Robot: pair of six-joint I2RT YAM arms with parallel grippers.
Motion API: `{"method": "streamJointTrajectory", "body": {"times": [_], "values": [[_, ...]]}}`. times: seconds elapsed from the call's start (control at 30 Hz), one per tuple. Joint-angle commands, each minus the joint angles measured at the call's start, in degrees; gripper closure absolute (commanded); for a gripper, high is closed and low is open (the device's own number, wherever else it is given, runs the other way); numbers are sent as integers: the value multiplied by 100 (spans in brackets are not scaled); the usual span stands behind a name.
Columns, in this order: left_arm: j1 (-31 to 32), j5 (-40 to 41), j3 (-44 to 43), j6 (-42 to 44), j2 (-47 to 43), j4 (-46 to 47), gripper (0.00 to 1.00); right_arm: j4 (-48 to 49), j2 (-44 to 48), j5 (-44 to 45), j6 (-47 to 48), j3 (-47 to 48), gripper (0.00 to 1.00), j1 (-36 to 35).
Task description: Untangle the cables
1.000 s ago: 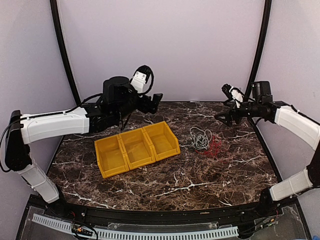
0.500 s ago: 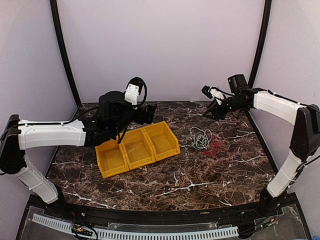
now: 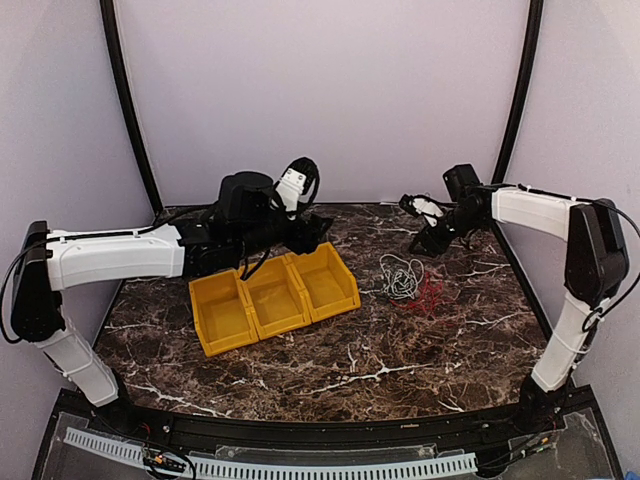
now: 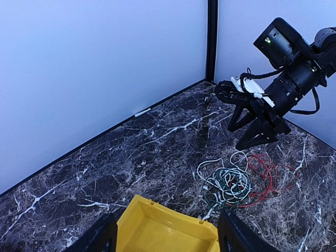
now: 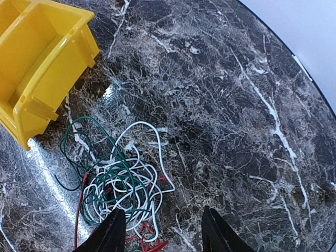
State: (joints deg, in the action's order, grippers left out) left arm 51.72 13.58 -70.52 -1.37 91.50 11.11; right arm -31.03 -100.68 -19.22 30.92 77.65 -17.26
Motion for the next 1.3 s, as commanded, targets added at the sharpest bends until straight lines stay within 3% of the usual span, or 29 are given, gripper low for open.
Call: {"method": "streamJointTrajectory", "body": {"times": [0.0,0.23,0.47,0.63,0.73,0.9,1.0,1.27], "values": [[53,-196,-128,-67,7,-245,32,-83,-278,53,-156,40,50,-59],[74,45,-58,15,6,-154,32,-154,-474,31,-205,47,56,-59],[121,94,-58,78,79,-162,32,-247,-531,46,-196,22,74,-59],[155,65,-81,100,159,-199,32,-239,-491,100,-222,-45,72,-58],[162,32,-89,101,190,-211,31,-276,-512,101,-242,-48,76,-59],[169,-89,-218,101,302,-389,30,-392,-487,78,-282,-19,93,-52],[172,-155,-234,78,323,-407,29,-463,-265,126,-292,-86,100,-41],[361,-620,-133,396,373,-278,31,-907,885,-624,-137,-477,100,-50]]}}
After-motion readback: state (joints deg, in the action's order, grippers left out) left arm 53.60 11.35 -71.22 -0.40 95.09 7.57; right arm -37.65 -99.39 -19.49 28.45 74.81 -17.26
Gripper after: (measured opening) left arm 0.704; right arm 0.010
